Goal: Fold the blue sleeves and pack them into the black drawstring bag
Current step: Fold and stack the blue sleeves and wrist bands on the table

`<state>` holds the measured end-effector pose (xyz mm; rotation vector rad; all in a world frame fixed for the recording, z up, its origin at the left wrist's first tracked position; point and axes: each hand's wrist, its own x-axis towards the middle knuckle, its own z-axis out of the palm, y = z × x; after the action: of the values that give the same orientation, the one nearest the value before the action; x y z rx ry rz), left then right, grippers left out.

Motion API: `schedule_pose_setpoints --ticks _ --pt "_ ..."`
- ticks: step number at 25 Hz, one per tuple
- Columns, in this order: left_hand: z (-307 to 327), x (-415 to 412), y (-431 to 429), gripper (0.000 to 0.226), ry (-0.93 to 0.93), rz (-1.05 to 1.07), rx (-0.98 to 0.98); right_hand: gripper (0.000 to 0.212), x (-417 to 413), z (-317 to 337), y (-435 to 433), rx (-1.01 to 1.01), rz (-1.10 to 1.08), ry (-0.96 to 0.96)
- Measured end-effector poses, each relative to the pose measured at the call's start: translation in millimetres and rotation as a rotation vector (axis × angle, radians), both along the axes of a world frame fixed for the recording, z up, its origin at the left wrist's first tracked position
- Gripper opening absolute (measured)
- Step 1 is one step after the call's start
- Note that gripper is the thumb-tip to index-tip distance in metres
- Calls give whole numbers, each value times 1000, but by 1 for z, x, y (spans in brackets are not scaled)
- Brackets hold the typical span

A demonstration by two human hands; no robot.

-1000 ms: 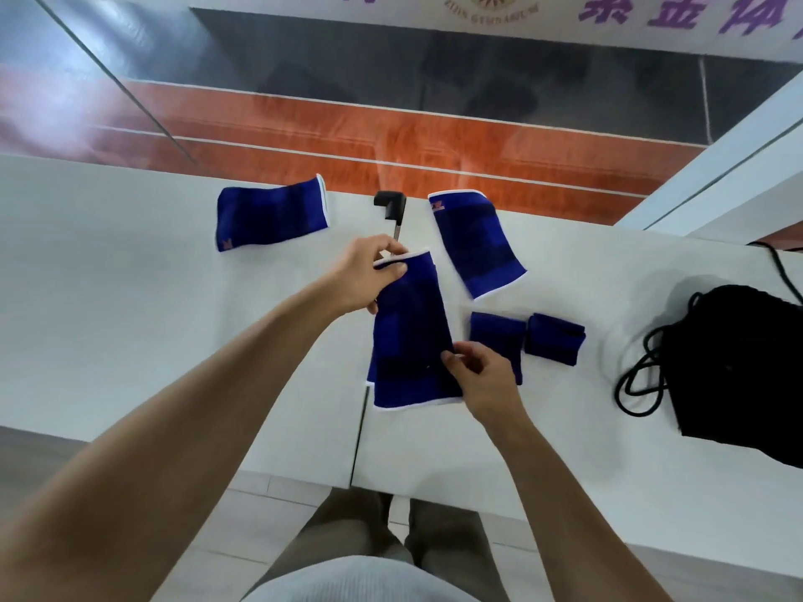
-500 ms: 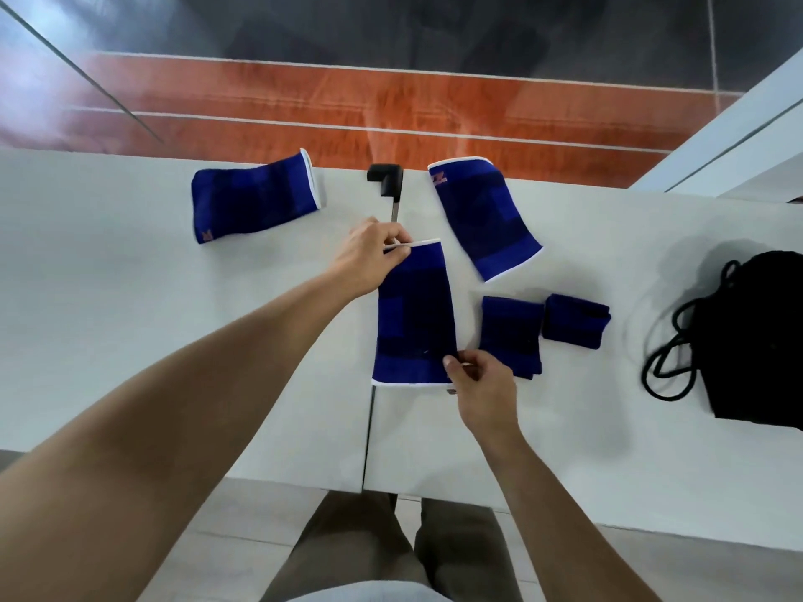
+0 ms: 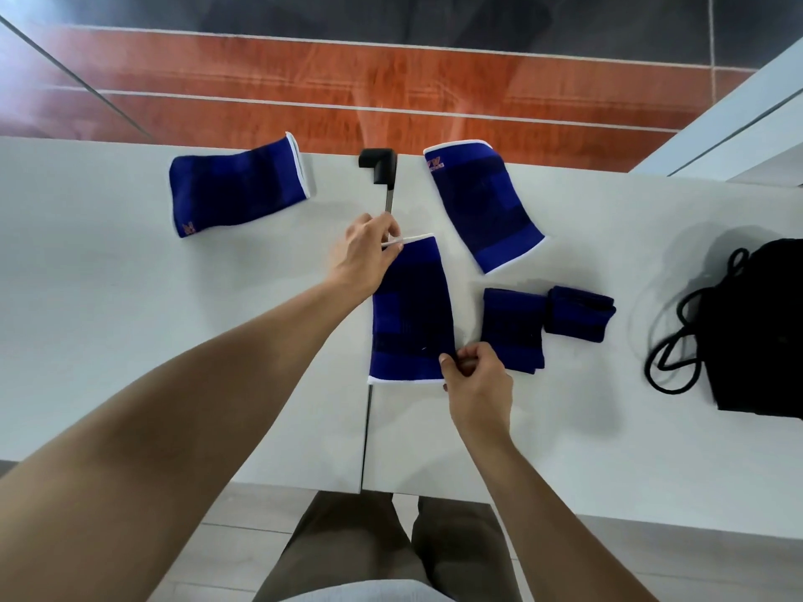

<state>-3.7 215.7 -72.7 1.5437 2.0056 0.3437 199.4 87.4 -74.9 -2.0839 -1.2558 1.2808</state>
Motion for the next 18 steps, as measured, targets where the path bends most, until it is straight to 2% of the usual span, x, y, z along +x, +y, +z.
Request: schedule_pose_setpoints --ticks 4,7,9,11,14,16,18 --pt "10 1 -22 31 240 50 153 27 0 4 2 43 91 -142" --pt "15 12 -74 22 266 -136 339 24 6 11 -2 90 139 -207" --pt "5 16 -122 29 295 -265 285 19 10 11 -10 85 163 -217" --pt "-7 17 -164 37 292 -319 148 20 11 9 -17 8 195 -212" --pt "-12 19 -192 47 269 -326 39 24 7 7 -16 -177 162 -69" --pt "-6 21 -191 49 240 -312 -9 24 6 11 -13 -210 140 0" --pt "-2 23 -190 61 241 -336 -62 19 5 19 -13 -229 63 145"
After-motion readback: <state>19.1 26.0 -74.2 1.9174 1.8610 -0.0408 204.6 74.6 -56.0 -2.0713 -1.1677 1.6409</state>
